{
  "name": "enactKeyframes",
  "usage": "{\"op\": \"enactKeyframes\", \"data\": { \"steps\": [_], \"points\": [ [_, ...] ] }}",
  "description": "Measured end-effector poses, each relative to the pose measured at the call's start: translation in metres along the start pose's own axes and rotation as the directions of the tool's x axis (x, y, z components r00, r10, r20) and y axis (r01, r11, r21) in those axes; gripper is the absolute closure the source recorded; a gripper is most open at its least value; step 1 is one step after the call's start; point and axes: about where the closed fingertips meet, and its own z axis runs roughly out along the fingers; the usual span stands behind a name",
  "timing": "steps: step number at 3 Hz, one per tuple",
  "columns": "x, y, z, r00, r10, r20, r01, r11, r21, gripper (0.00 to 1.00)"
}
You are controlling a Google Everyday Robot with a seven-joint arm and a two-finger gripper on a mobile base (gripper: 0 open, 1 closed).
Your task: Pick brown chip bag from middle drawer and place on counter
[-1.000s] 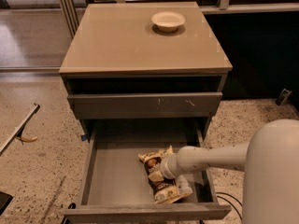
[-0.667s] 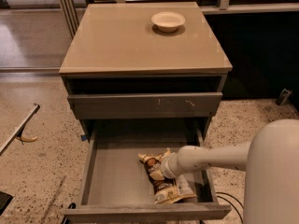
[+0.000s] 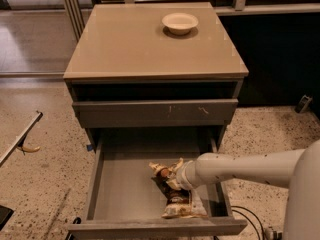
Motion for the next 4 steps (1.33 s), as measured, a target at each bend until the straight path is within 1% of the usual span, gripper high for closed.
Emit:
{"op": "enactKeyframes", "data": {
  "steps": [1, 2, 3, 4],
  "points": [
    [-0.032, -0.004, -0.071, 0.997, -0.069, 0.026, 0.068, 0.9967, 0.044, 1.00],
    [-0.060, -0.006, -0.146, 0.988, -0.156, 0.008, 0.155, 0.9839, 0.089, 1.00],
    [-0.090, -0.013, -0.218, 0.970, -0.242, -0.015, 0.242, 0.9598, 0.143, 1.00],
    [-0.127, -0.022, -0.292, 0.945, -0.325, -0.043, 0.327, 0.9228, 0.203, 1.00]
  ]
}}
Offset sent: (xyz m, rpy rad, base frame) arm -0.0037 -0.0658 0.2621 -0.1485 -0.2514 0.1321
